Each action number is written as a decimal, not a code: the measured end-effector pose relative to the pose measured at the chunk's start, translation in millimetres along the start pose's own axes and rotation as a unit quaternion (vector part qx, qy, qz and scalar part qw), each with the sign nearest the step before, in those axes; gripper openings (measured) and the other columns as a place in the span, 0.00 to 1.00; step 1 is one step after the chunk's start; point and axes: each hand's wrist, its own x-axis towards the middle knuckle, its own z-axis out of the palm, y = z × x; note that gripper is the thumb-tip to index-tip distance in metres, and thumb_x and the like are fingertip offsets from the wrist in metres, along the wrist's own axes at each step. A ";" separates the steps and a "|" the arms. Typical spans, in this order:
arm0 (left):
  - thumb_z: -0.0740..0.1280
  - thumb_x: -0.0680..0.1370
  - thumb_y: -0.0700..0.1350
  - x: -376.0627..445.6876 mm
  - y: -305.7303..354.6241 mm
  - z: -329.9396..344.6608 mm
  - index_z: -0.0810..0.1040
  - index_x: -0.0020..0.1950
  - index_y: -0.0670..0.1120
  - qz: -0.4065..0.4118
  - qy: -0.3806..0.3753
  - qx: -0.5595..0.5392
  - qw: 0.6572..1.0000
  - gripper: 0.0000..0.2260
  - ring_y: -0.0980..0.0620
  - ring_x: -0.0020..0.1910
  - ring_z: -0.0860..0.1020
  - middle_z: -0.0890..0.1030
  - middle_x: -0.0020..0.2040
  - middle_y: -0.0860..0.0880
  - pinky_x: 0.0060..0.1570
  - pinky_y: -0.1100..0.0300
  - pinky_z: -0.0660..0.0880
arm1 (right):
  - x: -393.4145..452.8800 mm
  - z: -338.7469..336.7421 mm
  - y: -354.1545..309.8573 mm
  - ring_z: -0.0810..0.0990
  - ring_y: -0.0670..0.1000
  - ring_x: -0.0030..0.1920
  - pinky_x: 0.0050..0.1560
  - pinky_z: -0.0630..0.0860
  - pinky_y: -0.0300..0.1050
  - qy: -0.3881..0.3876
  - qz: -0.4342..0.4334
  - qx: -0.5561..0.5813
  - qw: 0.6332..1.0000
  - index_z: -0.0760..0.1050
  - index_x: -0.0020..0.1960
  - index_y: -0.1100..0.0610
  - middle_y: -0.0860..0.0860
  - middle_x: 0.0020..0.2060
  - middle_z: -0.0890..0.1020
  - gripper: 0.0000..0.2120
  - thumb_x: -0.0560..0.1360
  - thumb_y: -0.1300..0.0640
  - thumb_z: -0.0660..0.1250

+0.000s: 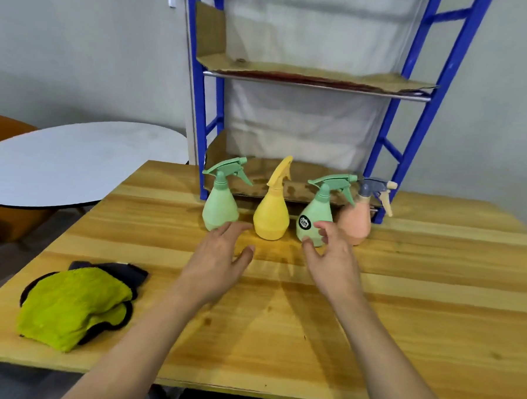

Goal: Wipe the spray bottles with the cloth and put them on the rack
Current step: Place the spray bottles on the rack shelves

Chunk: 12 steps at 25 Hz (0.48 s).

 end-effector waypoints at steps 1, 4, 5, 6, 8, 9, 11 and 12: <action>0.64 0.83 0.51 13.9 3.8 6.1 0.68 0.76 0.51 -0.008 0.005 -0.018 1.000 0.21 0.49 0.70 0.72 0.75 0.71 0.50 0.68 0.52 0.71 | 8.2 0.7 3.0 0.77 0.55 0.60 0.58 0.78 0.54 0.031 0.011 0.005 0.999 0.71 0.67 0.49 0.52 0.59 0.78 0.20 0.77 0.47 0.69; 0.65 0.83 0.51 52.5 9.7 23.2 0.62 0.80 0.48 -0.042 0.029 -0.050 0.997 0.27 0.48 0.75 0.69 0.70 0.77 0.48 0.73 0.52 0.67 | 32.4 7.3 5.0 0.73 0.59 0.64 0.62 0.73 0.54 0.080 0.043 0.005 0.996 0.68 0.69 0.52 0.56 0.64 0.74 0.27 0.74 0.45 0.71; 0.65 0.83 0.50 63.5 11.1 28.3 0.60 0.81 0.47 -0.052 0.035 -0.056 0.996 0.28 0.47 0.77 0.68 0.69 0.78 0.48 0.74 0.53 0.65 | 39.9 10.8 4.5 0.71 0.59 0.66 0.64 0.71 0.54 0.080 0.050 -0.001 0.995 0.67 0.70 0.53 0.56 0.67 0.72 0.30 0.74 0.45 0.72; 0.66 0.83 0.49 73.6 12.2 33.0 0.59 0.82 0.46 -0.058 0.038 -0.066 0.995 0.30 0.47 0.77 0.67 0.68 0.78 0.47 0.74 0.54 0.64 | 46.6 15.0 3.9 0.70 0.59 0.68 0.67 0.70 0.55 0.079 0.054 -0.006 0.995 0.65 0.72 0.53 0.56 0.69 0.70 0.32 0.73 0.44 0.72; 0.68 0.82 0.48 90.0 12.5 42.7 0.57 0.82 0.47 -0.070 0.028 -0.087 0.993 0.32 0.46 0.77 0.67 0.68 0.78 0.46 0.74 0.54 0.64 | 57.0 24.2 3.7 0.69 0.60 0.69 0.69 0.69 0.58 0.079 0.053 -0.008 0.995 0.63 0.72 0.53 0.56 0.69 0.70 0.35 0.72 0.42 0.73; 0.69 0.81 0.49 96.1 10.7 47.9 0.56 0.82 0.47 -0.077 0.018 -0.092 0.993 0.34 0.45 0.77 0.67 0.68 0.78 0.46 0.73 0.53 0.64 | 61.0 28.8 4.5 0.69 0.61 0.68 0.69 0.68 0.58 0.081 0.056 -0.004 0.995 0.63 0.72 0.53 0.56 0.69 0.70 0.35 0.72 0.42 0.73; 0.72 0.79 0.51 102.4 4.1 56.6 0.57 0.82 0.49 -0.095 0.007 -0.090 0.991 0.36 0.44 0.75 0.68 0.68 0.76 0.45 0.74 0.50 0.65 | 64.5 37.0 5.8 0.69 0.61 0.68 0.68 0.68 0.58 0.089 0.070 -0.001 0.994 0.62 0.73 0.53 0.56 0.68 0.72 0.37 0.71 0.38 0.72; 0.73 0.78 0.53 103.8 0.7 59.8 0.58 0.81 0.49 -0.107 0.007 -0.085 0.991 0.37 0.43 0.74 0.68 0.68 0.75 0.45 0.73 0.48 0.67 | 65.1 40.4 6.0 0.70 0.61 0.67 0.67 0.68 0.58 0.098 0.074 -0.002 0.992 0.62 0.73 0.52 0.56 0.67 0.72 0.38 0.71 0.37 0.72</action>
